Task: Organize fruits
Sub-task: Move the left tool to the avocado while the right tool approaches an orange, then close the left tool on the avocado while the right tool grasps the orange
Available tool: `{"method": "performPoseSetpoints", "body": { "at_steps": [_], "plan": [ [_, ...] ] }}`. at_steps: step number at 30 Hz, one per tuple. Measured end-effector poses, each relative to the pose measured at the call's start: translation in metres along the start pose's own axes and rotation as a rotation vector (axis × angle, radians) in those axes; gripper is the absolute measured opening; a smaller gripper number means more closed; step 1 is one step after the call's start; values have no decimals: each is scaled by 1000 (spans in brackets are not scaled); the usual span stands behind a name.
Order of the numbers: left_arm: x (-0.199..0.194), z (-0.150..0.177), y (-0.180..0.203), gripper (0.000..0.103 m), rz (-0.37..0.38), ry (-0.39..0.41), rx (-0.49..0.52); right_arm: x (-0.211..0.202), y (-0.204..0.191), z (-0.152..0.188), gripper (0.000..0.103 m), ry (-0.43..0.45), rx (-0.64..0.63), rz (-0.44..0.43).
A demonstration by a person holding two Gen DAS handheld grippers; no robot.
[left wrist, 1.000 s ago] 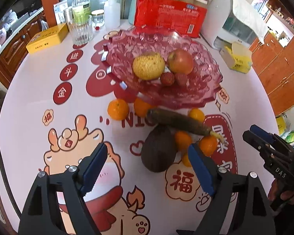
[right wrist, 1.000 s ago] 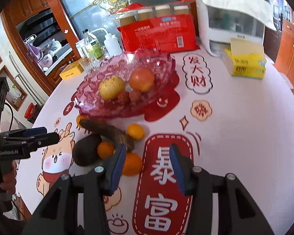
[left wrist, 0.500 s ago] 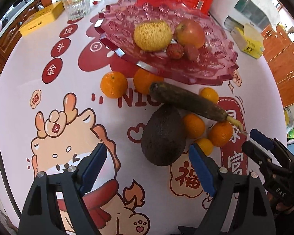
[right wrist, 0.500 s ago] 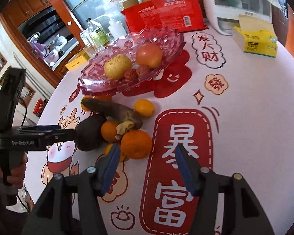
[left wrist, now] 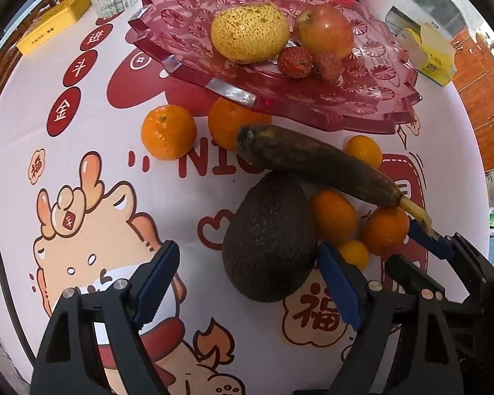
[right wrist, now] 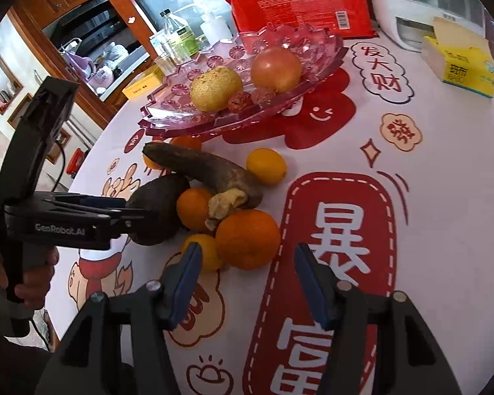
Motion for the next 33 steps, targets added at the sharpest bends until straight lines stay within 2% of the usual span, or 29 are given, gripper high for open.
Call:
{"method": "performPoseSetpoints", "body": {
  "at_steps": [11, 16, 19, 33],
  "plan": [
    [14, -18, 6, 79, 62, -16, -20, 18, -3, -9, 58, -41, -40, 13],
    [12, -19, 5, 65, 122, -8, -47, 20, -1, -10, 57, -34, -41, 17],
    [12, -19, 1, 57, 123, -2, -64, 20, 0, -10, 47, -34, -33, 3],
    [1, -3, -16, 56, 143, 23, -125, 17, -1, -8, 46, -54, -40, 53]
  ]
}}
Point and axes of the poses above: each gripper's, at about its wrist camera, not at the fingertips, and x roughly the way its jaws point, y to its right, z to its underside, the point moved 2 cm from there along x, roughly the way its jaws point, and after that the axes turned 2 degrees about x, right-handed, at the moved point
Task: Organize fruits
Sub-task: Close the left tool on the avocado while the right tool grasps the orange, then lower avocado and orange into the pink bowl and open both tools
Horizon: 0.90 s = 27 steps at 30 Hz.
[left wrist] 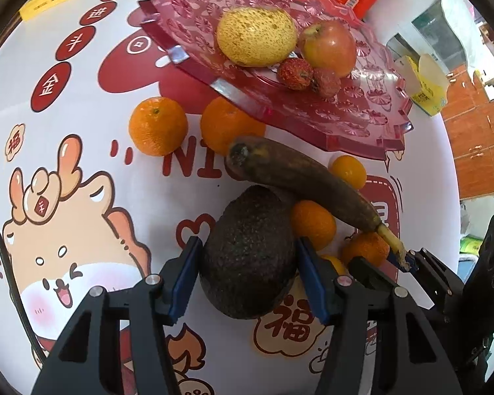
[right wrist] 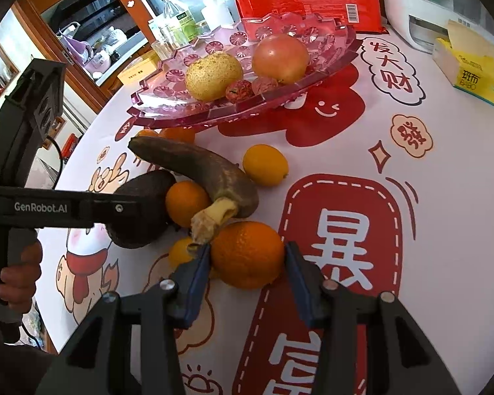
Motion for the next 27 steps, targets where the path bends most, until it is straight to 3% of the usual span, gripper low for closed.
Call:
{"method": "performPoseSetpoints", "body": {
  "at_steps": [15, 27],
  "plan": [
    [-59, 5, -27, 56, -16, 137, -81, -28, 30, 6, 45, 28, 95, 116],
    [-116, -15, -31, 56, -40, 283, -70, -68, 31, -30, 45, 137, 63, 152]
  ]
}}
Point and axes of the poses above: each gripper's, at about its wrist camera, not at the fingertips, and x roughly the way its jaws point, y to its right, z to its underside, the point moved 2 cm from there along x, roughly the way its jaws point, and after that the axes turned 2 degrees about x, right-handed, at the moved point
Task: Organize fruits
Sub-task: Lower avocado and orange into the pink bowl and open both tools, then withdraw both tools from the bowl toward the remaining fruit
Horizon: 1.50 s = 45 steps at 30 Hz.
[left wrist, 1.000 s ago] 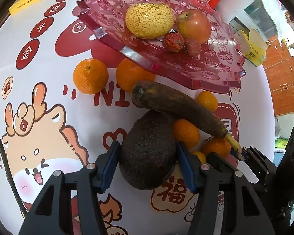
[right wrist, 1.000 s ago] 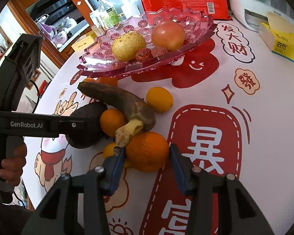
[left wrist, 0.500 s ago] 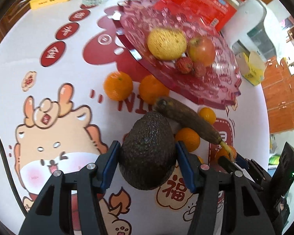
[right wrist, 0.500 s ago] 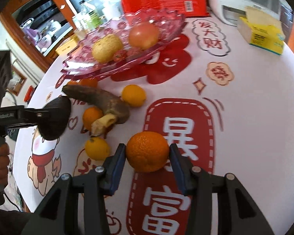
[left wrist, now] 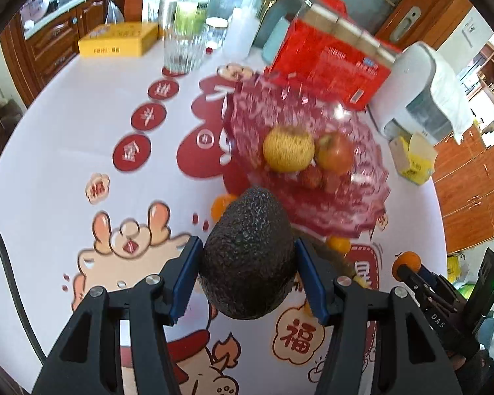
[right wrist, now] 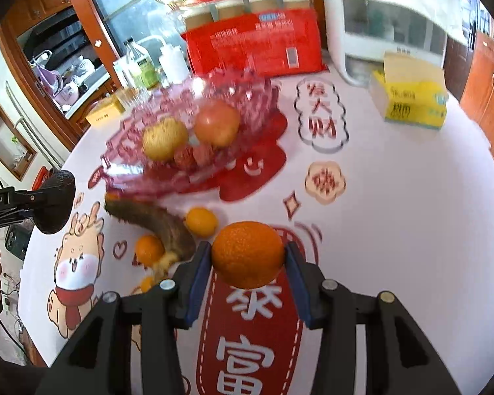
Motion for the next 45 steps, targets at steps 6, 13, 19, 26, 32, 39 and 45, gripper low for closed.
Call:
{"method": "performPoseSetpoints", "body": {
  "at_steps": [6, 13, 19, 26, 32, 39, 45],
  "plan": [
    [-7, -24, 6, 56, 5, 46, 35, -7, -14, -27, 45, 52, -54, -18],
    [0, -49, 20, 56, 22, 71, 70, 3, -39, -52, 45, 80, -107, -58],
    [23, -55, 40, 56, 44, 40, 108, 25, -59, -59, 45, 55, -161, -90],
    [49, -50, 62, 56, 63, -16, 161, 41, -64, -60, 46, 32, -149, -104],
    [71, -48, 68, 57, 51, -81, 156, 50, -65, -61, 46, 13, -135, -95],
    [52, -51, 74, 79, 21, 19, 215, 46, -63, -61, 52, 18, -116, -91],
    [46, -45, 55, 79, 17, -6, 146, 39, -58, -57, 52, 13, -81, -94]
  ]
}}
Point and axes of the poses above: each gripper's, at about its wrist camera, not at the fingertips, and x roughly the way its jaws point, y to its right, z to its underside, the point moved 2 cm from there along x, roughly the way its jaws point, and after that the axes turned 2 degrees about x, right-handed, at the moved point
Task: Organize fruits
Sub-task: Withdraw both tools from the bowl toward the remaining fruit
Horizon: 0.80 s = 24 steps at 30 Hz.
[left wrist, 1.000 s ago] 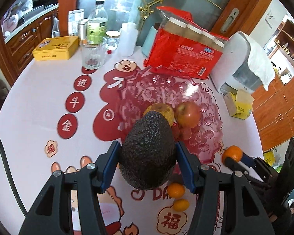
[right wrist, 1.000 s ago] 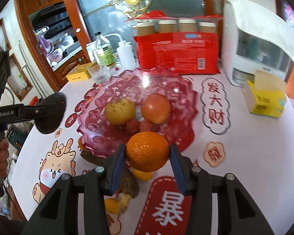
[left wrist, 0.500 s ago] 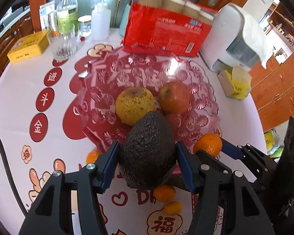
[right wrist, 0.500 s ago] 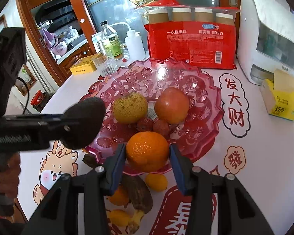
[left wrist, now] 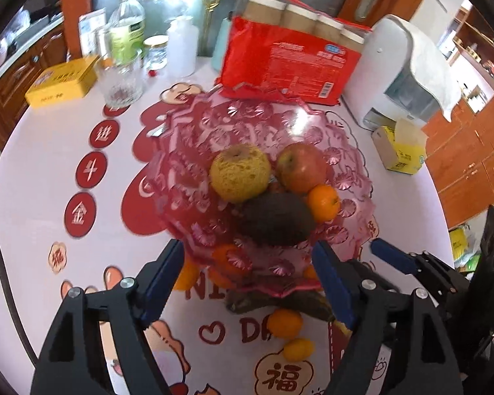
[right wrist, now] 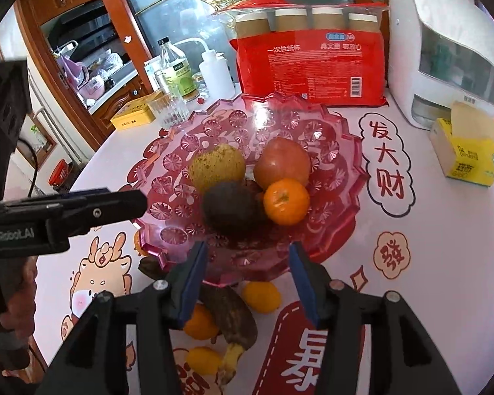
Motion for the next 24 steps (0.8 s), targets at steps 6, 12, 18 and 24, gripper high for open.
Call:
{"method": "performPoseSetpoints", "body": {
  "at_steps": [6, 12, 18, 24],
  "plan": [
    [-10, 20, -21, 79, -18, -24, -64, -11, 2, 9, 52, -7, 26, -6],
    [-25, 36, -45, 79, -70, -19, -101, -24, -1, 21, 52, 2, 51, -13],
    [-37, 49, -60, 79, -94, -15, -86, -35, -9, 36, 52, 8, 37, -25],
    [-40, 56, -66, 79, -113, -24, -49, -47, -15, 52, 52, 39, 30, -23]
  ]
}}
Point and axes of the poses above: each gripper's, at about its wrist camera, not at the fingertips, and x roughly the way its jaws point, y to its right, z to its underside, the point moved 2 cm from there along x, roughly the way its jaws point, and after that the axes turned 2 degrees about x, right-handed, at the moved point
